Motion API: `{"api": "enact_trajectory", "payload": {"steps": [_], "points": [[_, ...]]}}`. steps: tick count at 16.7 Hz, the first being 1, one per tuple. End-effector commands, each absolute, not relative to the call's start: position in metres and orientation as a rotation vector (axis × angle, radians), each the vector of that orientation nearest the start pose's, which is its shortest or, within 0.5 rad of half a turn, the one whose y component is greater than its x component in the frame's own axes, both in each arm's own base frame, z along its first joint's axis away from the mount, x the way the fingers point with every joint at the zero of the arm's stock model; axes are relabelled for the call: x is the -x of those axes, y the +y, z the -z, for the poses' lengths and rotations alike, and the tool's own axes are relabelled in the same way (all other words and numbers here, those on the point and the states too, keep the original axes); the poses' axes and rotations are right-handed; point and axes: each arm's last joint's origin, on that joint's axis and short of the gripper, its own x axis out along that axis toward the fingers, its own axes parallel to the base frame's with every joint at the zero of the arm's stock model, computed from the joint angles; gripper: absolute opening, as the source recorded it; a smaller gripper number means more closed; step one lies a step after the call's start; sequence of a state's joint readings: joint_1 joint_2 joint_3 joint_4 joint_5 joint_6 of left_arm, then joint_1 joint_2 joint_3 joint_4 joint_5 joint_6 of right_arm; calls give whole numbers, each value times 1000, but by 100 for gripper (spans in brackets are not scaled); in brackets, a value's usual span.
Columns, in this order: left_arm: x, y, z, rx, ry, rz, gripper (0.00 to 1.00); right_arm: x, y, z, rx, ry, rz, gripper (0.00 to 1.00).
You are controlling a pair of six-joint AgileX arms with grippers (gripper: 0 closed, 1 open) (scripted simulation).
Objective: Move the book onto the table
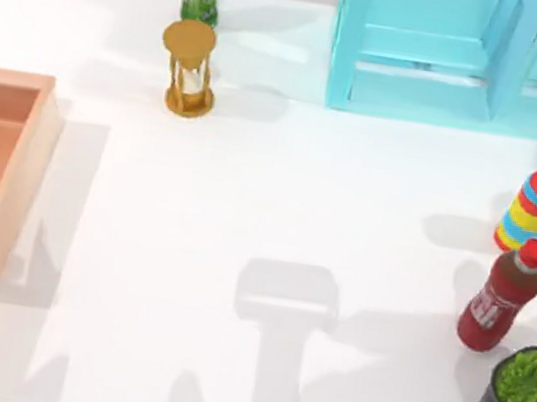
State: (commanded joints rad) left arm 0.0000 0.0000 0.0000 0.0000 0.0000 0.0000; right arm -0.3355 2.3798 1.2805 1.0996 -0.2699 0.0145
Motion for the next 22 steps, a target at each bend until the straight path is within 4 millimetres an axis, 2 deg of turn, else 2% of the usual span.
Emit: {"api": "enact_trajectory", "payload": {"steps": [2, 5, 9, 22], "points": [[-106, -1, -160, 0, 0, 0, 100, -466, -148, -82, -4, 5, 38, 100], [-106, -1, -160, 0, 0, 0, 100, -468, -149, -69, -3, 2, 38, 100], [-106, -1, -160, 0, 0, 0, 100, -468, -149, -69, -3, 2, 38, 100], [-106, -1, -160, 0, 0, 0, 100, -468, -149, -69, -3, 2, 38, 2]]}}
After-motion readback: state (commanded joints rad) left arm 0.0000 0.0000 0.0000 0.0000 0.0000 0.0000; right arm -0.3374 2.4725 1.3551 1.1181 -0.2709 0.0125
